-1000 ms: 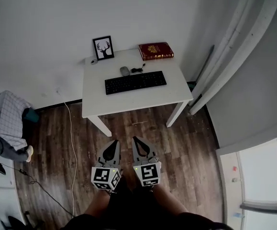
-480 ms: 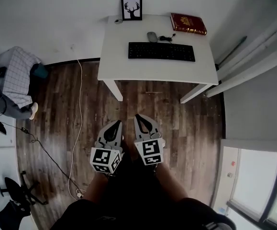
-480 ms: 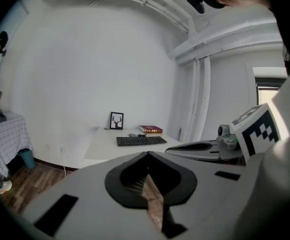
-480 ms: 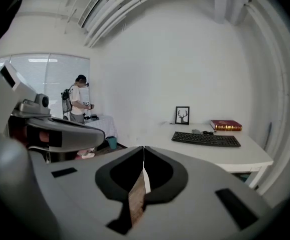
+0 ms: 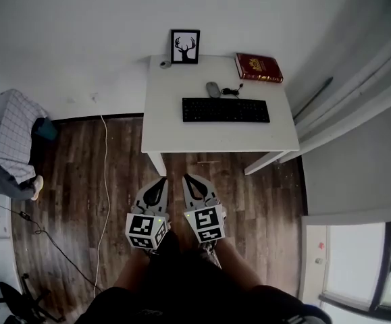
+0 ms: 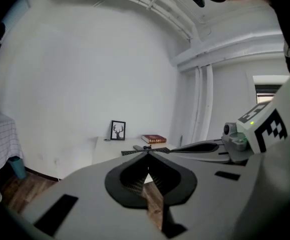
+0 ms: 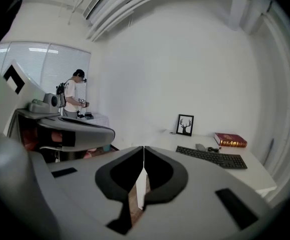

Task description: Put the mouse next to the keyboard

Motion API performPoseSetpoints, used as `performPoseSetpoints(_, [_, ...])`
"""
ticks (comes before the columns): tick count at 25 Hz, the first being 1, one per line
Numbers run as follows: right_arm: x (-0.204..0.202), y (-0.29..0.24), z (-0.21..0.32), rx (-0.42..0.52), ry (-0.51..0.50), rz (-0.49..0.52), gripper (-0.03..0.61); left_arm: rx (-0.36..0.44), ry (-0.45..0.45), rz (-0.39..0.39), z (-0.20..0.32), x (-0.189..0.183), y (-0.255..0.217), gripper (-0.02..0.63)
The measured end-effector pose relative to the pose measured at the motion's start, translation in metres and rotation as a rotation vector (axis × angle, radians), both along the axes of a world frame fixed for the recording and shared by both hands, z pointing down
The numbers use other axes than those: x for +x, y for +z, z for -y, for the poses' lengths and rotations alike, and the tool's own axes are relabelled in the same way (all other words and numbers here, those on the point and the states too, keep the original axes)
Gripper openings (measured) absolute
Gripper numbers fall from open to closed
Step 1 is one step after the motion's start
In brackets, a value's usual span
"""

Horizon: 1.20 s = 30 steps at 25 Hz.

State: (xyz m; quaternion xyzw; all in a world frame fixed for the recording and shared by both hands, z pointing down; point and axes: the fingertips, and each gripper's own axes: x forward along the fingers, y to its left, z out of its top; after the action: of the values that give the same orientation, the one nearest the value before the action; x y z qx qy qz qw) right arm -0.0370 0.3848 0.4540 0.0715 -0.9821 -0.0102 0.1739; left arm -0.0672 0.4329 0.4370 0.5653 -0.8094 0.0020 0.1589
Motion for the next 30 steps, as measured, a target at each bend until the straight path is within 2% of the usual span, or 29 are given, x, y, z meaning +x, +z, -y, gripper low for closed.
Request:
performPoseSetpoints(3, [-0.028,-0.002,0.007,-0.029,0.031,-0.013,0.021,0.041,0.025,-0.004,0.007,-0.039,-0.014,0.000])
performPoseSetpoints(7, [-0.046,-0.003,0.019,-0.007,0.102,-0.044,0.021,0.095,0.084,-0.011,0.025,-0.069,-0.027,0.000])
performPoseSetpoints(14, [-0.043,0.023,0.026,-0.009,0.138,-0.151,0.021,0.078,0.222,-0.121,0.062,-0.056,0.003,0.000])
performPoseSetpoints(17, [-0.042,0.031,0.045,-0.021,0.174,-0.161,0.021,0.062,0.262,-0.119,0.080,-0.053,0.008,0.000])
performPoseSetpoints(23, [-0.079,0.040,0.084,-0.036,0.121,-0.132,0.021,0.015,0.227,-0.076,0.115,-0.085,0.014,0.000])
performPoseSetpoints(27, [-0.100,0.041,0.141,-0.060,0.132,-0.131,0.021,-0.034,0.208,-0.055,0.155,-0.106,0.016,0.000])
performPoseSetpoints(30, [-0.110,0.032,0.190,-0.073,0.136,-0.115,0.021,-0.038,0.204,-0.040,0.197,-0.112,0.008,0.000])
